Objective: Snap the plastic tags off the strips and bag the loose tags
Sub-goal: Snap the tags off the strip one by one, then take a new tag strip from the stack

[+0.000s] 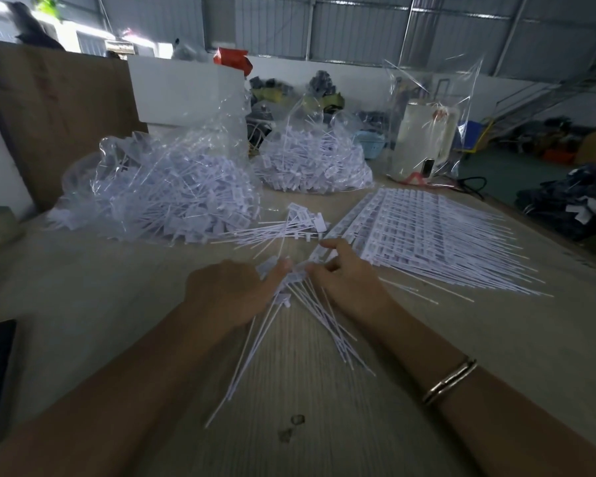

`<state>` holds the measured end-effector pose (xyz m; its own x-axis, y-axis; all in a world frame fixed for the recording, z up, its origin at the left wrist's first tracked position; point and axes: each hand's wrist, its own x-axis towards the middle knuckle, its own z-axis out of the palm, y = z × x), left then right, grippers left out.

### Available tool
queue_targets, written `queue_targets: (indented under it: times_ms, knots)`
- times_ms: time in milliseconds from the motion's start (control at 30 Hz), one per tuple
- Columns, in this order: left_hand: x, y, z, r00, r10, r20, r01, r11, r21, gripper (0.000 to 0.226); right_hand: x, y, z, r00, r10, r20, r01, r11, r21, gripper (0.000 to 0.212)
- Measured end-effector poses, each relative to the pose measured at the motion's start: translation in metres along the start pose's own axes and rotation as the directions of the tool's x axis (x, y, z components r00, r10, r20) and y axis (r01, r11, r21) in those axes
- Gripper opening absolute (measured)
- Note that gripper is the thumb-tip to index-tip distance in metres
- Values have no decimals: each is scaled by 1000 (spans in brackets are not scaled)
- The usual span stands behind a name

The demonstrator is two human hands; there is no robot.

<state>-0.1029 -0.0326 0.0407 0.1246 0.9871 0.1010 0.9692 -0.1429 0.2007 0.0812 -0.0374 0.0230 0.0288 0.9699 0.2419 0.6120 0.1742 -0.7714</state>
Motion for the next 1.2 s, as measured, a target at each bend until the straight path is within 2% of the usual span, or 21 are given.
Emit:
queue_targets:
  times_ms: [100, 167, 233, 333, 433, 500, 567, 667, 833, 933, 1033, 1100, 1200]
  knots:
    - [-9, 5, -3, 998, 43, 53, -41, 998, -44, 108, -2, 1, -14, 994, 104, -12, -105, 994, -43, 28]
    - [-12, 12, -3, 996, 74, 46, -72, 996, -49, 99, -7, -2, -15, 995, 81, 63, -75, 994, -85, 27]
    - [-12, 20, -2, 997, 77, 32, -77, 997, -1, 88, -14, -10, -6, 987, 36, 154, -41, 999, 26, 27]
    - [-13, 21, -3, 991, 128, 30, -128, 992, -3, 66, -18, -20, 4, 971, 23, 237, -86, 963, 257, 26]
    - [-13, 14, -6, 974, 198, 110, -201, 980, 10, 41, -17, -20, -1, 970, 41, 241, -127, 926, 356, 27]
    - [-11, 10, -5, 977, 193, 90, -200, 977, 70, 27, -14, -16, -8, 982, 59, 179, -123, 921, 369, 29]
    - [-9, 9, -3, 983, 172, 56, -179, 970, 163, 29, -11, -8, -14, 992, 78, 103, -113, 912, 395, 32]
    - [-8, 6, -2, 987, 141, 77, -157, 955, 252, 32, -7, 4, -20, 994, 98, 47, -109, 901, 420, 36]
    - [-5, -1, 2, 981, 176, 87, -186, 975, 120, 11, -3, 11, -20, 998, 65, -3, -60, 938, 342, 35]
    - [0, -10, -2, 976, 205, 72, -203, 979, -33, 7, -3, 9, -23, 996, 56, -67, -24, 913, 406, 37]
    - [14, -14, -13, 974, 209, -89, -218, 969, -112, 11, -5, 8, -27, 989, 66, -131, 7, 869, 494, 36]
    - [32, -13, -26, 964, 155, -216, -191, 969, -154, 19, -6, 8, -28, 987, 62, -148, 26, 849, 527, 35]
    - [72, -3, -42, 963, 97, -250, -134, 982, -136, 27, -4, 9, -27, 990, 39, -136, 40, 846, 531, 35]
